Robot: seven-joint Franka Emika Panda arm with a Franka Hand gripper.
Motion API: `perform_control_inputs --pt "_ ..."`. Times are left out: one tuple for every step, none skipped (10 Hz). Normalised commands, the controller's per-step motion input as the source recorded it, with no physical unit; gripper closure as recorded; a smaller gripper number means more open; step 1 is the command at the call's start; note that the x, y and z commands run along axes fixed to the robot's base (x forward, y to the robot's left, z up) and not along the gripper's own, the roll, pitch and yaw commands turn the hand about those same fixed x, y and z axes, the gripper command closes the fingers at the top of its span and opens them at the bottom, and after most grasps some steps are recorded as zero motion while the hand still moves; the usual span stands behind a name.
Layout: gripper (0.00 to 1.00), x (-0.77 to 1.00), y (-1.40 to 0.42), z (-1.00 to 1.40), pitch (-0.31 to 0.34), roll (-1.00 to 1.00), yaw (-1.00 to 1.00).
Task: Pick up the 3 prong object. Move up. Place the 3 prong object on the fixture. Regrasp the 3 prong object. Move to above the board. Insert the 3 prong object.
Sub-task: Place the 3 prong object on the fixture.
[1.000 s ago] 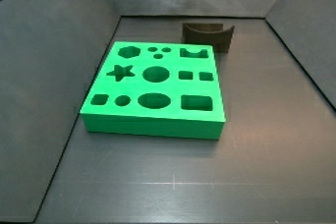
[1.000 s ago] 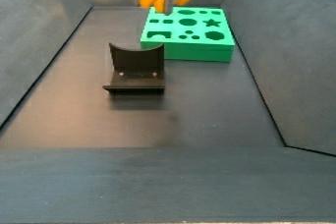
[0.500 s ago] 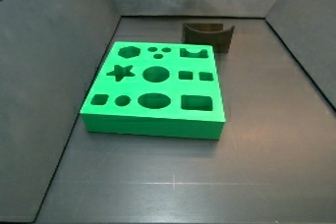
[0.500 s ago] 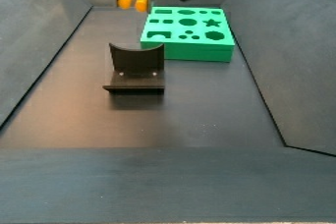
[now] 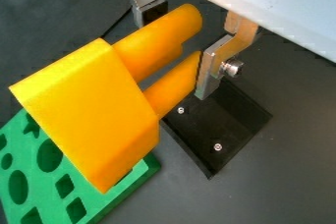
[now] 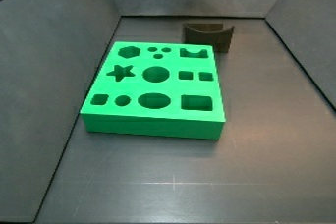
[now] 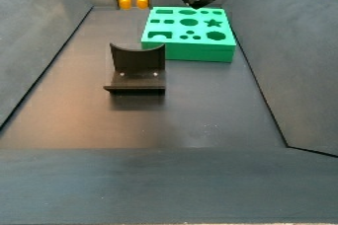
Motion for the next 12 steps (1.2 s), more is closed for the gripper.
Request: perform_control_inputs --pt "1.0 0.07 0.04 0.0 0.324 -0.15 -0.16" --pt "1.0 0.08 0.03 0.0 0.251 -0.09 -0.16" --pt "1.0 0.1 0.06 -1.0 0.123 -1.0 -0.19" --pt "1.0 0.11 0.07 -1.0 0.098 -1.0 -0.2" --pt "1.0 0.12 0.08 -1.0 0.09 -1.0 -0.21" --pt "1.0 0.12 0.08 -1.0 0.074 -1.0 -0.23" --pt "1.0 0.13 0.08 -1.0 0.059 -1.0 -0.24" --pt "1.0 0.14 0.08 -1.0 0.02 -0.79 -0.21" --pt "1.0 0.15 0.09 -1.0 -0.009 -0.61 -0.19" --pt "1.0 0.16 0.1 -1.0 -0.025 -0.38 -0.15" --pt "1.0 0.17 0.1 -1.0 -0.029 -0.29 -0.13" --pt "1.0 0.18 0.1 -0.99 -0.045 -0.19 -0.09"
